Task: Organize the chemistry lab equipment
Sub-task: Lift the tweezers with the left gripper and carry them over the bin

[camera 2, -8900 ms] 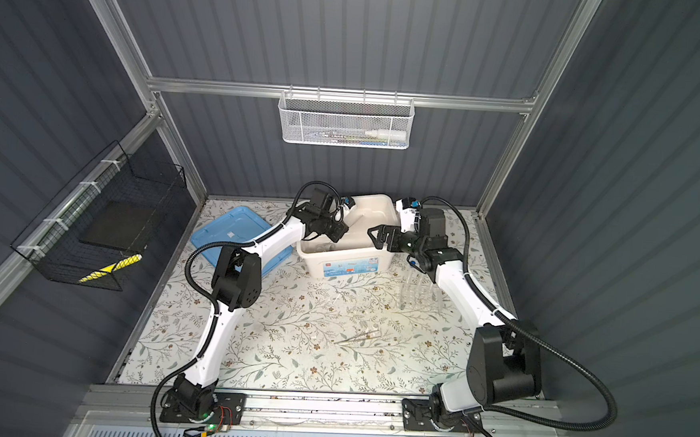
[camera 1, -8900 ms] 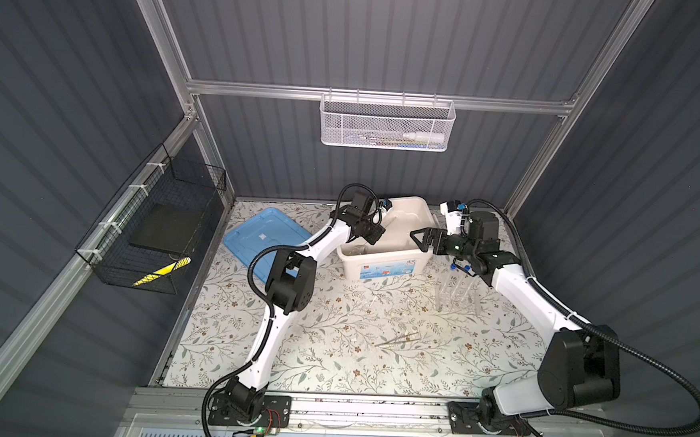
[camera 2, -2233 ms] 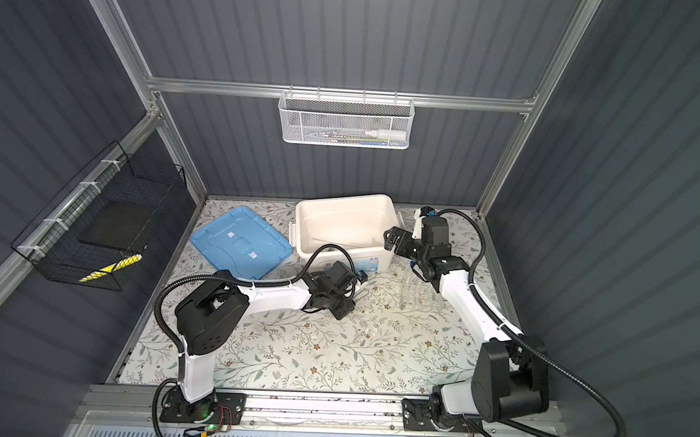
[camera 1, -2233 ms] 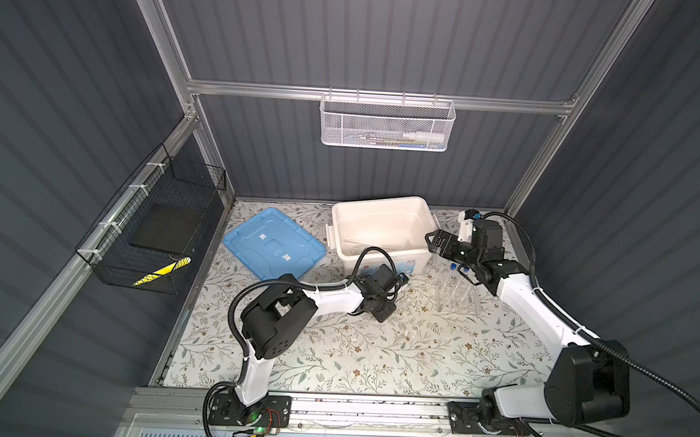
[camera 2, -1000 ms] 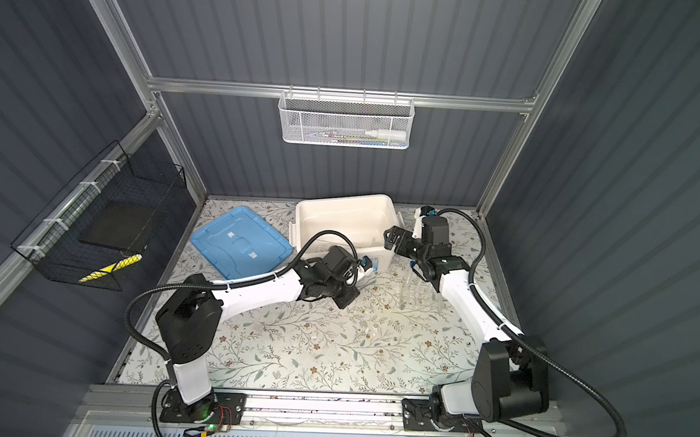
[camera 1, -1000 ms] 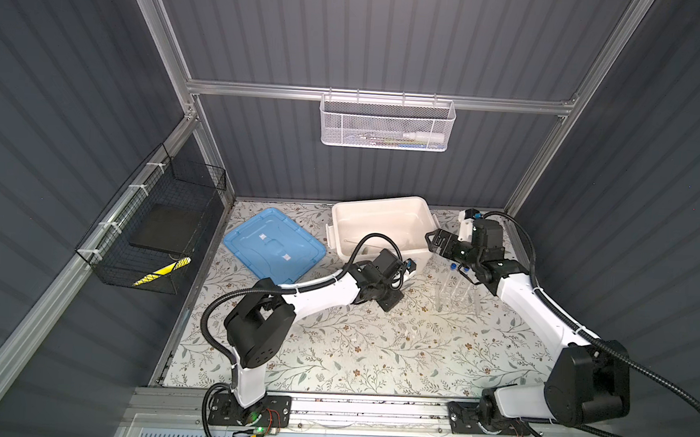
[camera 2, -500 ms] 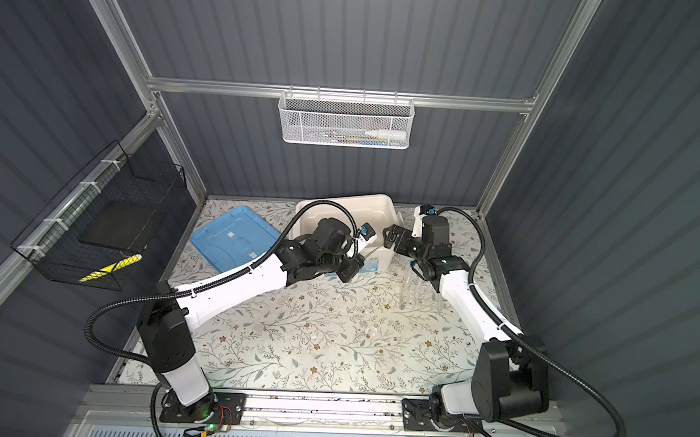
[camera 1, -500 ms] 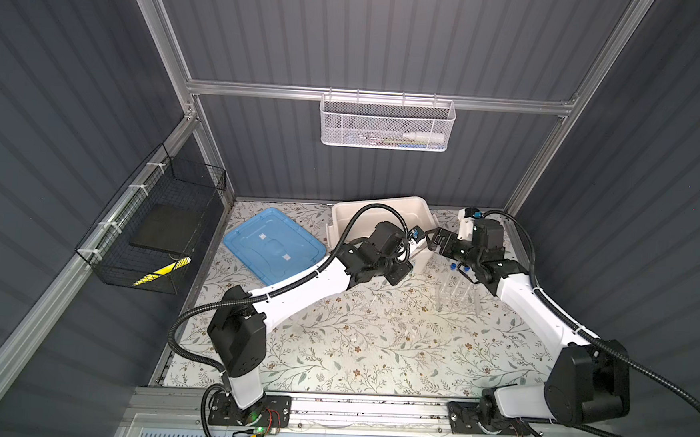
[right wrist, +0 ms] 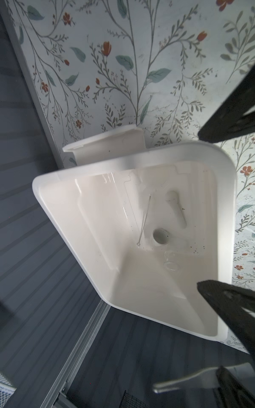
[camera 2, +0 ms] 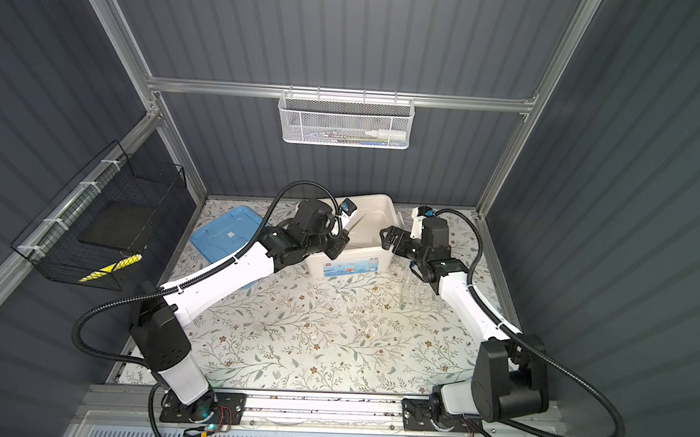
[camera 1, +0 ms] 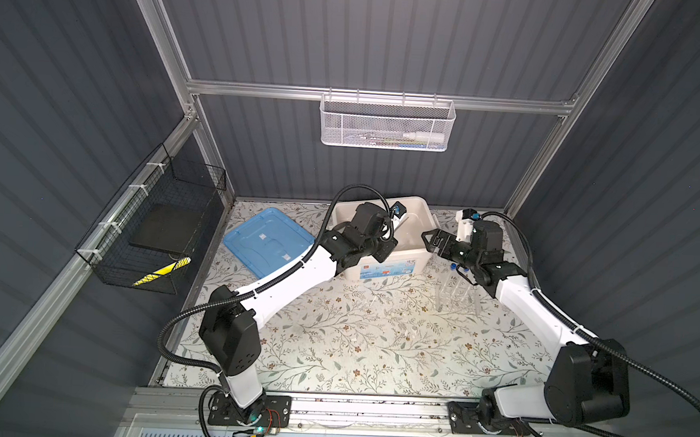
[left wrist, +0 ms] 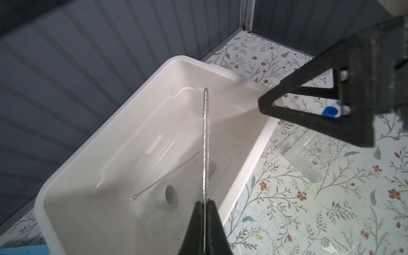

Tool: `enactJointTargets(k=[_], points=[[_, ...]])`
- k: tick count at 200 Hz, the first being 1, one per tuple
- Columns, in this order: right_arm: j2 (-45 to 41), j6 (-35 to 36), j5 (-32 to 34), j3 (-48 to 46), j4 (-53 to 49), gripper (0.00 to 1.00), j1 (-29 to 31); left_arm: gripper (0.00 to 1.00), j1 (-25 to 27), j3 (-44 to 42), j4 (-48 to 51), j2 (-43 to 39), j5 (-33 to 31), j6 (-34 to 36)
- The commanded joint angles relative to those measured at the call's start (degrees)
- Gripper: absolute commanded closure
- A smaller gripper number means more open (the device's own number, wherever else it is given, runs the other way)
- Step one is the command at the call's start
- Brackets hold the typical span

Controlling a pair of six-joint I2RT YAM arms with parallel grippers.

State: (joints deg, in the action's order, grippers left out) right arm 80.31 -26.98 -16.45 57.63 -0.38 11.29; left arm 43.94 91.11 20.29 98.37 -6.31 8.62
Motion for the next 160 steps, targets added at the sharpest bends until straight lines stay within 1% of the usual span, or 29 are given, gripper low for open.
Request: enactJointTargets(k=[1, 8, 10, 15, 43, 81, 119, 136, 160], points=[[-0.4, 0.3, -2.3, -0.8, 2.0, 0.01, 0.1, 0.98, -1.7, 2.1, -1.5, 1.3, 0.0, -0.1], [-0.5, 0.4, -2.3, -0.9, 2.1, 0.01, 0.1, 0.98, -2.2, 2.1, -2.0, 1.5, 0.6, -0.5], [-0.5, 0.4, -3.9, -0.8, 2.2, 0.01, 0.1, 0.98, -2.4, 2.1, -2.2, 1.6, 0.6, -0.6], [-0.5, 0.5, -4.6, -0.9, 2.3, 0.01, 0.2, 0.98, -2.7, 2.1, -2.6, 1.8, 0.7, -0.9], [-0.3, 1.0, -5.3, -0.8, 2.5, 0.01, 0.4, 0.98, -4.6, 2.6, -3.8, 2.7, 2.0, -1.9], [0.3, 1.7, -6.5, -0.5, 3.0, 0.01, 0.7, 0.97, -6.9, 3.9, -4.7, 4.4, 2.9, -1.0], [0.8, 2.3, -7.3, 0.1, 2.9, 0.01, 1.2, 0.96, -9.2, 8.3, -4.7, 9.2, 5.8, -0.3], [0.7, 3.0, -7.2, 0.3, 2.2, 0.01, 1.4, 0.96, -10.0, 10.6, -4.2, 11.7, 8.2, -0.2], [0.6, 3.7, -7.1, 0.6, 1.4, 0.01, 1.5, 0.95, -10.8, 13.8, -3.1, 15.6, 10.4, 1.7]])
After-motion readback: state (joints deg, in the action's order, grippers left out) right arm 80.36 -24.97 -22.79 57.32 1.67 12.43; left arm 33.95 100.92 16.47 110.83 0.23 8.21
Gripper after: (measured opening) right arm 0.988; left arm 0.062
